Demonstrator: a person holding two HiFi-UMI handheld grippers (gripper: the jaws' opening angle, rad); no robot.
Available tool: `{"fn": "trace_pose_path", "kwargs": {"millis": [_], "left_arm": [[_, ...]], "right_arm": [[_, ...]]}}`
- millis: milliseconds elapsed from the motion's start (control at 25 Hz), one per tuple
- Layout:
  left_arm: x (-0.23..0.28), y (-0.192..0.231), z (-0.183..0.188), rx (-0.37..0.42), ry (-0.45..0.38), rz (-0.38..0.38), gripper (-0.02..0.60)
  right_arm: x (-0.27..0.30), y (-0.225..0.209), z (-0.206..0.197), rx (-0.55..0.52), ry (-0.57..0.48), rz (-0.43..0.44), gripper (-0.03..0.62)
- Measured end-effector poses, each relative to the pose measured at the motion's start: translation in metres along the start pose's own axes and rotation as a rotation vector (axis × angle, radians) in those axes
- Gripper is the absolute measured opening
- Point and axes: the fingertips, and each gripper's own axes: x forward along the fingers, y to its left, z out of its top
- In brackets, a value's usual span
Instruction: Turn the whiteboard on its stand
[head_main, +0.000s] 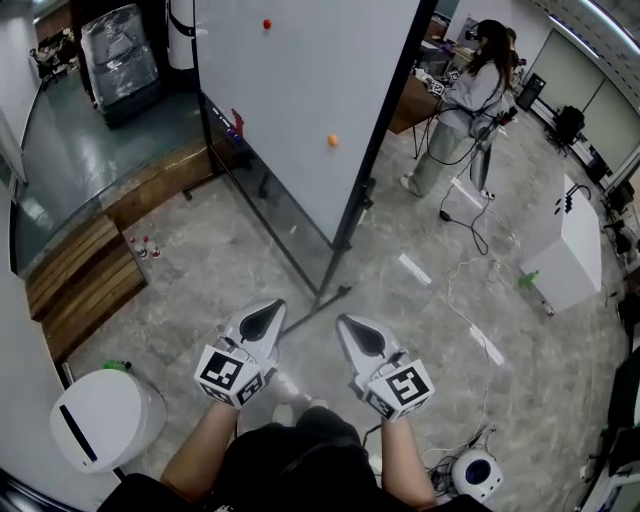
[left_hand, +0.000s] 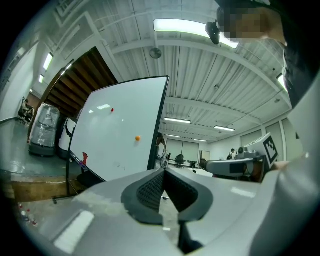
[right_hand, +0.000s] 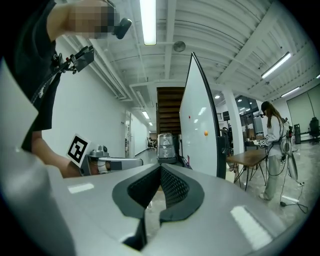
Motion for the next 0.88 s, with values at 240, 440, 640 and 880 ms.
{"fn": "trace_pose_path", "kwargs": {"millis": [240,440,640,880], "left_arm": [[0.004,0.002,0.002,0.017,0.003,0.024,0.002],[0.01,-0.002,0.004,0.03,0.002,0.076,0.002],[0.021,-0.008,0.014,0.045,-0.013,0.113,0.002],[0.031,-0.01,0.018,0.068,-0.021,0.176,0.002]], "right_arm": [[0.01,-0.01,0.004,0.015,-0.018,0.034,0.008],[0.015,-0.021,0.006,0.019,-0.027,0.087,0.008],[0.019,-0.04,0.016,0.012,-0.042,0.117,0.008],[0.031,-0.069,0.031,-0.052,-0.06,0.118,0.008]]}}
